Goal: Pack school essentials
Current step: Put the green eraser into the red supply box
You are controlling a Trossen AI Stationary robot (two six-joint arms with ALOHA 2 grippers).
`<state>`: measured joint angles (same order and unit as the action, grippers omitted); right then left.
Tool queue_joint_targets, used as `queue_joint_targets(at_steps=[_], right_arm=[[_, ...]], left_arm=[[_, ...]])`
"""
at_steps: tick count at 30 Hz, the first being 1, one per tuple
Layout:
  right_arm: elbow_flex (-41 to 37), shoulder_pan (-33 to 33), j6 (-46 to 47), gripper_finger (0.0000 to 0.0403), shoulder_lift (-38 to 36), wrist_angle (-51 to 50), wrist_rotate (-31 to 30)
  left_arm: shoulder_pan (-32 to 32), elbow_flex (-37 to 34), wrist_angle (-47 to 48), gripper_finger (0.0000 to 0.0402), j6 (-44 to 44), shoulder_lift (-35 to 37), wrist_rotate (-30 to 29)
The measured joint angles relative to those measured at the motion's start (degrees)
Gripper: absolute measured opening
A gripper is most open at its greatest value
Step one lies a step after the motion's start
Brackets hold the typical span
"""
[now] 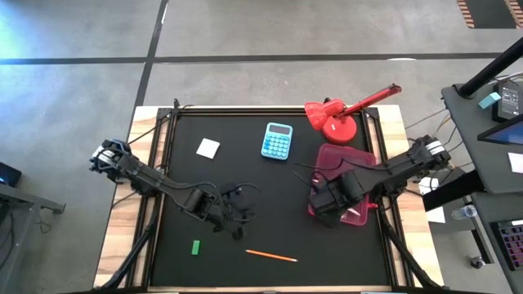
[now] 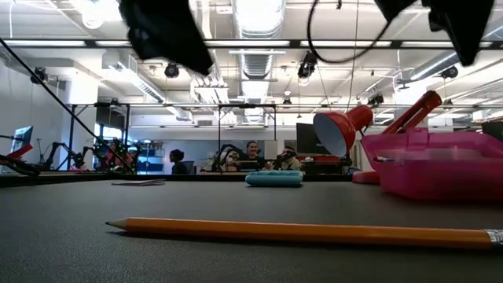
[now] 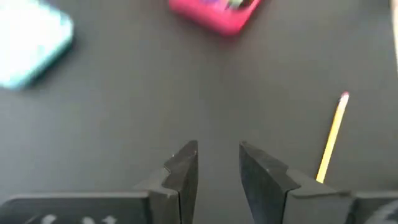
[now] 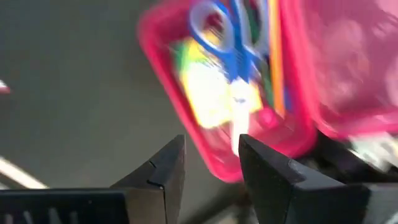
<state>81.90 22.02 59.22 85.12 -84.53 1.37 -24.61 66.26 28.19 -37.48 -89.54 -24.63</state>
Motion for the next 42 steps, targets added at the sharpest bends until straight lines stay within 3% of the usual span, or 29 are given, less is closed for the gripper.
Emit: queue_joint_targets(at_steps=[4, 8, 12, 16, 20, 30, 42], right_arm=[[2.7, 3.2, 2.5, 0.0137, 0.0, 8.3, -4.4], [3.6, 6.0, 3.3, 0.0135, 0.0, 17.3, -8.7], [3.7, 7.9, 4.3, 0.0135, 0.1, 23.0, -12.4], [3.5, 8.7, 5.4, 0.0136, 0.1, 25.2, -13.6], [3.4, 8.7, 5.4, 0.0136, 0.1, 25.2, -14.5], [3.4, 8.7, 4.6, 0.0137, 0.1, 25.2, -15.0], [3.4, 8.7, 2.4, 0.0137, 0.2, 25.2, -15.0]], left_arm=[[0.3, 0.0, 8.1, 0.0097, -12.9, 0.0, 11.6], [-4.3, 0.0, 14.5, 0.0097, -20.0, 0.0, 23.9], [-10.0, 0.0, 20.5, 0.0097, -32.1, 0.0, 24.3], [-14.4, -0.2, 25.2, 0.0097, -47.1, -0.8, 20.9], [-16.8, -0.2, 26.4, 0.0097, -55.5, -2.7, 20.0], [-21.1, -0.3, 26.6, 0.0097, -64.0, -7.5, 22.4], [-22.9, -1.9, 25.7, 0.0097, -64.3, -9.3, 24.7]])
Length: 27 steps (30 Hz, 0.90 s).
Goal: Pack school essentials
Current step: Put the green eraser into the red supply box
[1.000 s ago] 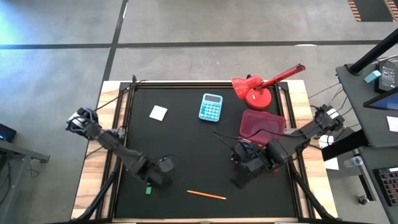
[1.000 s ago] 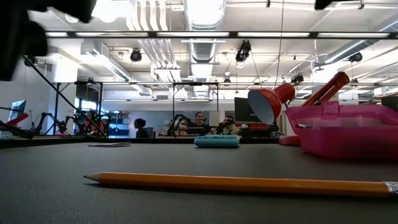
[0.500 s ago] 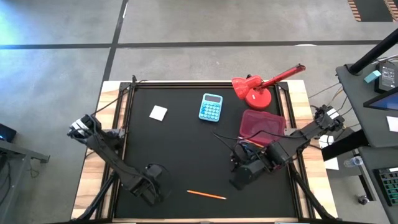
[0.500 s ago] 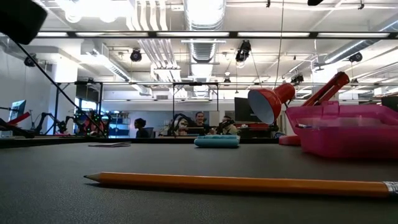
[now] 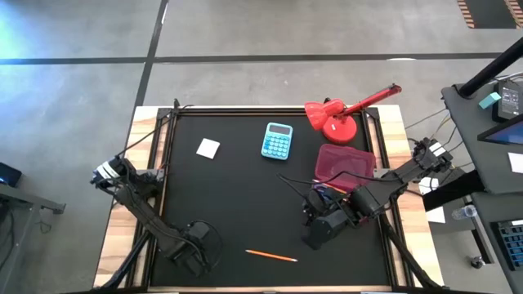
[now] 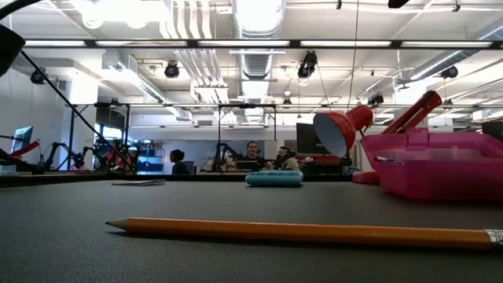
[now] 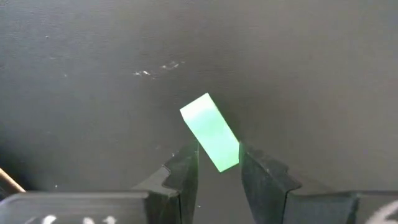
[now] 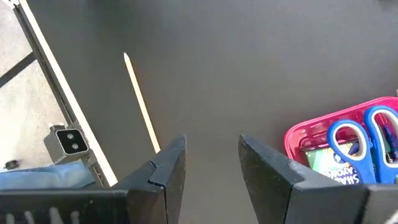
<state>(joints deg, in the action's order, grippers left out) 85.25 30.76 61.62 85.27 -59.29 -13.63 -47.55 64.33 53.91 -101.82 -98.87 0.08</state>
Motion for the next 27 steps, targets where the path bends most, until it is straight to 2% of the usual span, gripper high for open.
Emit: queue_joint_targets(at_steps=[10, 20, 27], right_arm=[[0.2, 0.0, 10.4, 0.0137, 0.0, 0.2, 0.5], [0.2, 0.0, 10.3, 0.0137, 0.0, 0.4, 0.5], [0.2, 0.0, 10.4, 0.0137, 0.0, 1.5, 0.5]], left_arm=[[0.3, -0.3, 0.1, 0.0097, 0.1, 0.7, 0.5], [0.3, -0.3, 0.1, 0.0097, 6.5, 1.0, -1.7], [-0.1, -0.2, -0.4, 0.0097, 6.1, 1.3, -3.7]])
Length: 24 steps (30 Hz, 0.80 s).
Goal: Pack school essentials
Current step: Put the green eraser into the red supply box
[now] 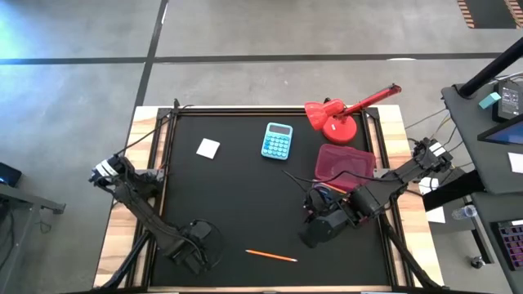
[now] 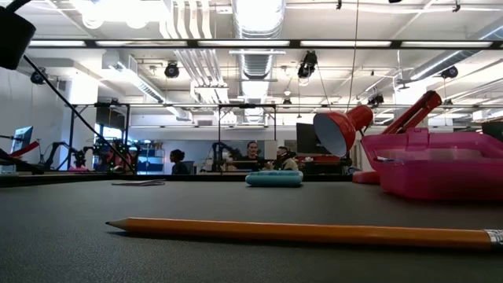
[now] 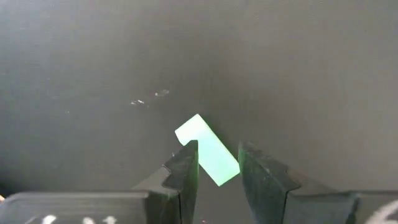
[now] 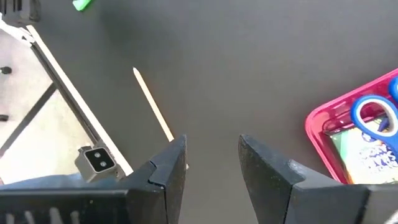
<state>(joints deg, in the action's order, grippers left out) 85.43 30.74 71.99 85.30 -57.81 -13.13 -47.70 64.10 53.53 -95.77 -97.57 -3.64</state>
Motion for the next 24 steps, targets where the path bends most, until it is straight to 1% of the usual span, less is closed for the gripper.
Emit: queue_joint_targets(at_steps=[3, 5, 10, 12, 15, 19, 21, 24], right_arm=[[0.0, 0.0, 0.0, 0.0137, 0.0, 0.1, 0.0], [0.0, 0.0, 0.0, 0.0137, 0.0, 0.1, 0.0], [0.0, 0.0, 0.0, 0.0137, 0.0, 0.2, 0.0], [0.0, 0.0, 0.0, 0.0137, 0.0, 0.2, 0.0], [0.0, 0.0, 0.0, 0.0137, 0.0, 0.2, 0.0], [0.0, 0.0, 0.0, 0.0137, 0.0, 0.2, 0.0], [0.0, 0.0, 0.0, 0.0137, 0.0, 0.3, 0.0], [0.0, 0.0, 0.0, 0.0137, 0.0, 0.3, 0.0]], left_arm=[[-1.4, 0.0, 0.0, 0.0103, -3.5, 0.0, 0.2], [-2.7, -0.4, -0.1, 0.0118, -5.9, 0.0, 0.2], [-4.4, -1.4, -0.1, 0.0194, -10.1, 0.0, -0.1], [-4.6, -1.9, -0.2, 0.0224, -10.4, 0.0, -1.6], [-4.6, -2.3, -1.2, 0.0253, -10.6, 0.0, -3.2], [-4.6, -2.7, -2.1, 0.0261, -12.2, -0.4, -4.4], [-4.6, -3.4, -2.2, 0.0256, -13.0, -0.7, -4.4], [-4.6, -5.0, -5.5, 0.0244, -13.6, -0.6, -4.4]])
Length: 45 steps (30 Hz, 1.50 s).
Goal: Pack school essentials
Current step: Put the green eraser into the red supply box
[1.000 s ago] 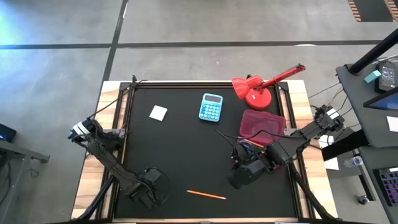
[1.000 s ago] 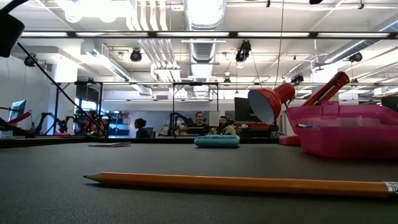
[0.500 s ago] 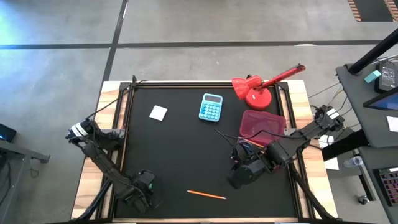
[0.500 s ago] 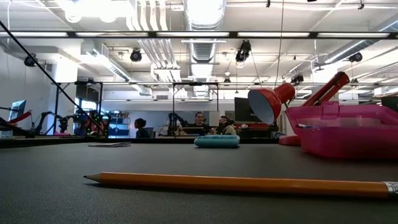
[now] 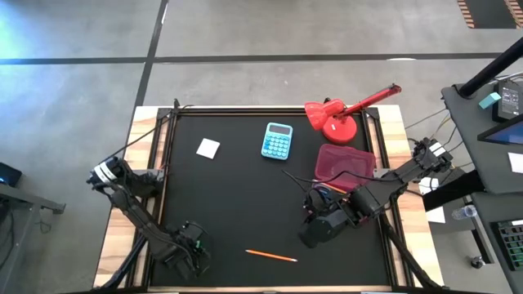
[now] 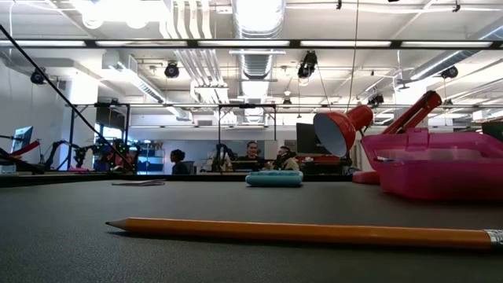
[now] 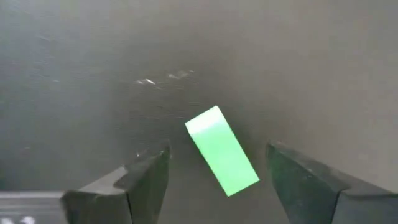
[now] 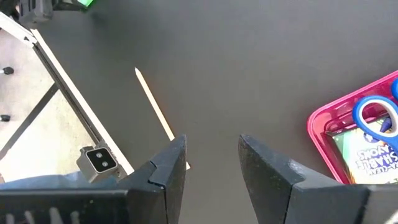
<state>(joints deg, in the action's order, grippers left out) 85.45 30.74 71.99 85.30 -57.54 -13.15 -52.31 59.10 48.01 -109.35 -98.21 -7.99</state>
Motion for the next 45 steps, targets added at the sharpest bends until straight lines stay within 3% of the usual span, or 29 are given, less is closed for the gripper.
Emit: queue_joint_targets(at_steps=[6, 14, 20, 31, 36, 45], right_arm=[[0.0, 0.0, 0.0, 0.0137, 0.0, 0.0, 0.0], [0.0, 0.0, 0.0, 0.0137, 0.0, 0.0, 0.0], [0.0, 0.0, 0.0, 0.0137, 0.0, 0.0, 0.0], [0.0, 0.0, 0.0, 0.0137, 0.0, 0.0, 0.0], [0.0, 0.0, -0.5, 0.0137, 0.0, 0.0, -0.1], [0.0, 0.0, -11.8, 0.0137, 0.0, 0.1, -1.5]], left_arm=[[0.0, -1.7, -1.6, 0.0198, -1.3, 0.0, 0.2], [0.0, -2.2, -1.7, 0.0099, -1.1, 0.1, 0.1], [0.3, -2.0, -1.4, 0.0041, 4.2, 0.5, -0.1], [8.3, -0.1, -2.8, 0.0037, 23.7, 7.0, -7.6], [13.3, 0.2, -12.3, 0.0038, 37.0, 8.5, -9.1], [19.9, 0.1, -29.5, 0.0038, 55.5, 8.1, -10.3]])
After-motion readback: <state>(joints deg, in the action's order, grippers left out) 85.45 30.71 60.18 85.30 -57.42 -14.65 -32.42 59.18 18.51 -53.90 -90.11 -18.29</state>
